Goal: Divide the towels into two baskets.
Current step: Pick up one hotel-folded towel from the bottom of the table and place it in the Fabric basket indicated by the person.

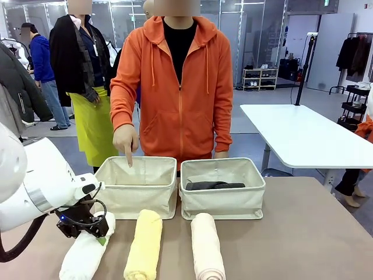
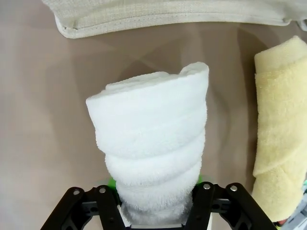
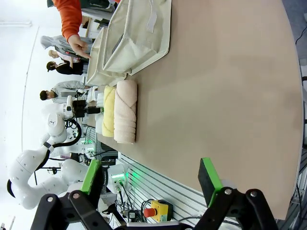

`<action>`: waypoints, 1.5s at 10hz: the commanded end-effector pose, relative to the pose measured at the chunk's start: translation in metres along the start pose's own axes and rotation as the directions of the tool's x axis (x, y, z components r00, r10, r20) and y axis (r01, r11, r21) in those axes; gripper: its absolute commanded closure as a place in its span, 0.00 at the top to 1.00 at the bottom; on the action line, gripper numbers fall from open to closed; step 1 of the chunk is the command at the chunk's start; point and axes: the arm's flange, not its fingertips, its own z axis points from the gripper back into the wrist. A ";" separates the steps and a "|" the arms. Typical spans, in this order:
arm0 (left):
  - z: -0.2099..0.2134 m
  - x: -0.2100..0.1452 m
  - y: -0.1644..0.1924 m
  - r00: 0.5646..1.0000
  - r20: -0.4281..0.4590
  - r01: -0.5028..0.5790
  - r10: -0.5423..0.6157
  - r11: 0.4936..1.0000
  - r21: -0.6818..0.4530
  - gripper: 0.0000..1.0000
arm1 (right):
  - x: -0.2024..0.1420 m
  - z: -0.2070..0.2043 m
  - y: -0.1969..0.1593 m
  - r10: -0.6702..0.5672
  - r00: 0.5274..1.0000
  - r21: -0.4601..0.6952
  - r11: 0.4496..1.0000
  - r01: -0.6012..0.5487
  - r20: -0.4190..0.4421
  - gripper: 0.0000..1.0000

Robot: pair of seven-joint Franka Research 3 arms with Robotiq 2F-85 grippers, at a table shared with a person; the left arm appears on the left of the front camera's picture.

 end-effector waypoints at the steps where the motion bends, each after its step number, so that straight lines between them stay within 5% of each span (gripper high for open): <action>1: -0.003 -0.101 0.012 1.000 0.006 0.010 -0.010 1.000 -0.025 0.29 | -0.002 0.002 0.003 0.011 1.000 0.002 1.000 -0.011 -0.010 1.00; 2: 0.002 -0.101 0.011 1.000 -0.007 0.002 -0.003 0.998 -0.070 0.24 | -0.002 0.002 0.003 0.011 1.000 0.002 1.000 -0.011 -0.010 1.00; 3: 0.001 0.000 -0.001 1.000 0.004 0.002 -0.002 1.000 -0.006 0.24 | -0.002 0.002 0.003 0.011 1.000 0.002 1.000 -0.011 -0.010 1.00; 6: 0.001 0.000 -0.001 1.000 0.004 0.002 -0.002 1.000 -0.006 0.24 | -0.002 0.002 0.003 0.011 1.000 0.002 1.000 -0.011 -0.010 1.00; 7: 0.004 -0.001 -0.001 1.000 0.008 0.003 -0.002 1.000 -0.020 0.37 | -0.002 0.002 0.003 0.011 1.000 0.002 1.000 -0.011 -0.010 1.00; 10: 0.032 -0.007 -0.026 0.964 -0.016 0.265 -0.264 0.961 0.081 0.37 | -0.002 0.002 0.003 0.011 1.000 0.002 1.000 -0.011 -0.010 1.00; 13: 0.047 -0.017 -0.034 0.846 -0.103 0.530 -0.523 0.847 0.048 0.37 | -0.002 0.002 0.003 0.011 1.000 0.002 1.000 -0.011 -0.010 1.00; 15: 0.068 -0.023 -0.034 0.751 -0.008 0.659 -0.660 0.750 0.050 0.37 | -0.002 0.002 0.003 0.011 1.000 0.002 1.000 -0.011 -0.010 1.00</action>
